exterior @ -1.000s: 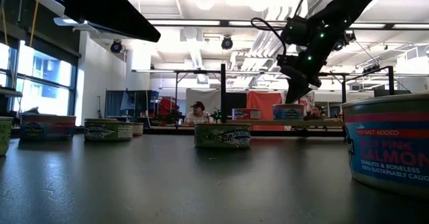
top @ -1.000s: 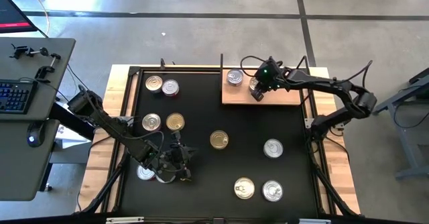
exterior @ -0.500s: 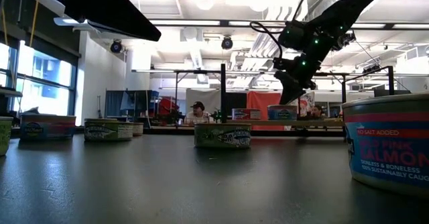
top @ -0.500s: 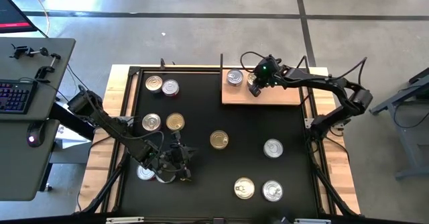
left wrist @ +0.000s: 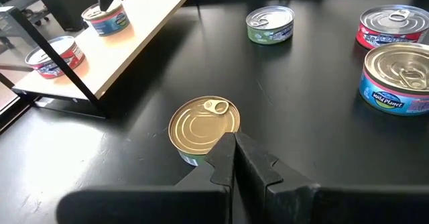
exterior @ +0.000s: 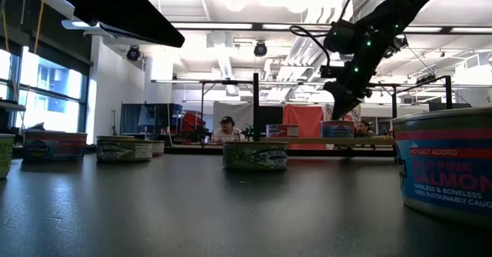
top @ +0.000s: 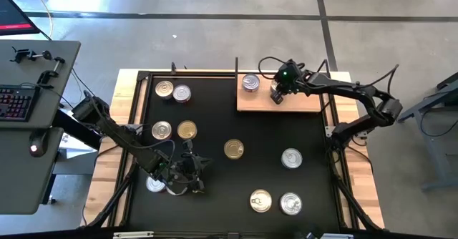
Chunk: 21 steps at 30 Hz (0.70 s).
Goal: Stack canned seafood by type on shelf
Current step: Put the blue-pink tuna can on the shelf, then put the green tuna can on the shelf
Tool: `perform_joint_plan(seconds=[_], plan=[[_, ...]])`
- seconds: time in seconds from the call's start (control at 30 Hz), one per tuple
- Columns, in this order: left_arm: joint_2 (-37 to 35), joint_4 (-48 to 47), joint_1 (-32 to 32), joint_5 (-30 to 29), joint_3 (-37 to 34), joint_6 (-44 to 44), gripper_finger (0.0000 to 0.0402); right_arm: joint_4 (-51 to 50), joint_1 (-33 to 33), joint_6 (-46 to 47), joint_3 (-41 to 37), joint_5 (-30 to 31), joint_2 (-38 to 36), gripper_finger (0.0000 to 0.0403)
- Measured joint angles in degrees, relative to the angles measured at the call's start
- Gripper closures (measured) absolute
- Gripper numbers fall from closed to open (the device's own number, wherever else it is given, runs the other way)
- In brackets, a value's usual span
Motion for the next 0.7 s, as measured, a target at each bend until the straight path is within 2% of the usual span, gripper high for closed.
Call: perform_joint_plan(seconds=[0.17,0.3,0.47,0.6,0.7], plan=[[0.0,0.0,0.0,0.0,0.0,0.0,0.0400,0.9,1.6,0.7,0.0,0.4,-2.2,0.0403],[0.0,-0.2,0.0,0.0,0.0,0.0,0.0400,1.0,9.1,4.2,0.0,-1.3,-5.7,0.0403],[0.0,-0.1,0.0,0.0,0.0,-0.4,0.0400,-2.3,27.5,8.0,0.0,-0.7,-9.5,0.0403],[1.3,1.1,0.0,-0.2,0.0,-1.7,0.0400,-2.1,46.8,17.6,0.0,10.7,-10.0,0.0403],[3.9,5.1,0.1,-0.4,0.0,0.9,0.0400,-0.7,61.1,25.2,0.0,20.3,-8.7,0.0403]])
